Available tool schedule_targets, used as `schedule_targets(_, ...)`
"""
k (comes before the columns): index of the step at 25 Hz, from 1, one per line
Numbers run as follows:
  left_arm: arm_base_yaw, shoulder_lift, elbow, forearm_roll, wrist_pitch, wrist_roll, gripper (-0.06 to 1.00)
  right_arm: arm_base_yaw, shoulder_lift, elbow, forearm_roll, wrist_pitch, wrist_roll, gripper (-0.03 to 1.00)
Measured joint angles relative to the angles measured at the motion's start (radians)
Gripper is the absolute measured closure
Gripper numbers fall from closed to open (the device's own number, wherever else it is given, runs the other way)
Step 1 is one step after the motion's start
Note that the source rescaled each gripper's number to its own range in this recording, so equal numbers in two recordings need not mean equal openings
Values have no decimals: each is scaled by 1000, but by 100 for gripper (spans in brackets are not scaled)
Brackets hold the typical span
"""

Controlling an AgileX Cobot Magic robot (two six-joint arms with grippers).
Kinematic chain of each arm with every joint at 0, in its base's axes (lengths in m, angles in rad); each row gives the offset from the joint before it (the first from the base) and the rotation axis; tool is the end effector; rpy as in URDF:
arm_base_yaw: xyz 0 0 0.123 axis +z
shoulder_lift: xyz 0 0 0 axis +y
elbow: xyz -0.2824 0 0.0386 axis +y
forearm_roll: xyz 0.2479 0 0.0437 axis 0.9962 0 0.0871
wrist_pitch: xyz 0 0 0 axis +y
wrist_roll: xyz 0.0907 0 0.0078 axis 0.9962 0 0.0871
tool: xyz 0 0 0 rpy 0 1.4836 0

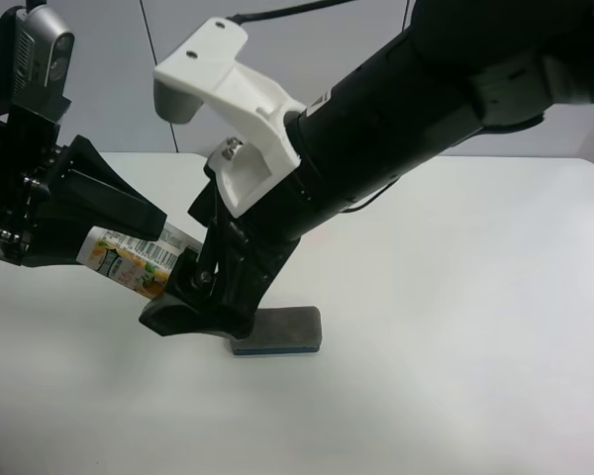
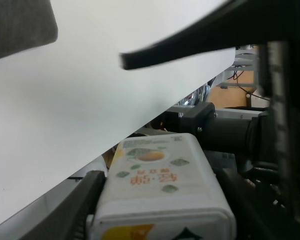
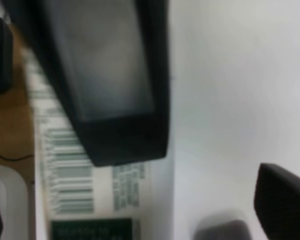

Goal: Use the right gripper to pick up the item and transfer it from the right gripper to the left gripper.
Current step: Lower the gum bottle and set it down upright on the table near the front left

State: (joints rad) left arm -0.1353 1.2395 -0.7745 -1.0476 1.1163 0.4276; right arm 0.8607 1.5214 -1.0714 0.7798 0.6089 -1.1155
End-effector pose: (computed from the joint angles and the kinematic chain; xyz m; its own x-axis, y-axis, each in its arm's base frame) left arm 0.1963 -0.0983 0.2778 -0.9760 -0.0073 -0.2178 0.1709 0.5947 -0.7855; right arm 0.1830 0.2692 0.2773 -0.0668 -0.6683 -0.7409 -0.9927 0.1196 -0.0184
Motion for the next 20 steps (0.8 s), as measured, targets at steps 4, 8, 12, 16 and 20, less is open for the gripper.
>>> schedule_targets(4,0,0,0,0,0,0,93,0,-60,0,-72,18,76,-3)
schedule_targets(8,0,0,0,0,0,0,93,0,-136,0,-220,101,220,-3)
schedule_targets(12,0,0,0,0,0,0,93,0,-198,0,-408,235,396,-3)
schedule_targets(16,0,0,0,0,2,0,94,0,-243,0,-568,372,546,-3)
schedule_targets(20,0,0,0,0,10,0,94,0,-275,0,-642,500,623,-3)
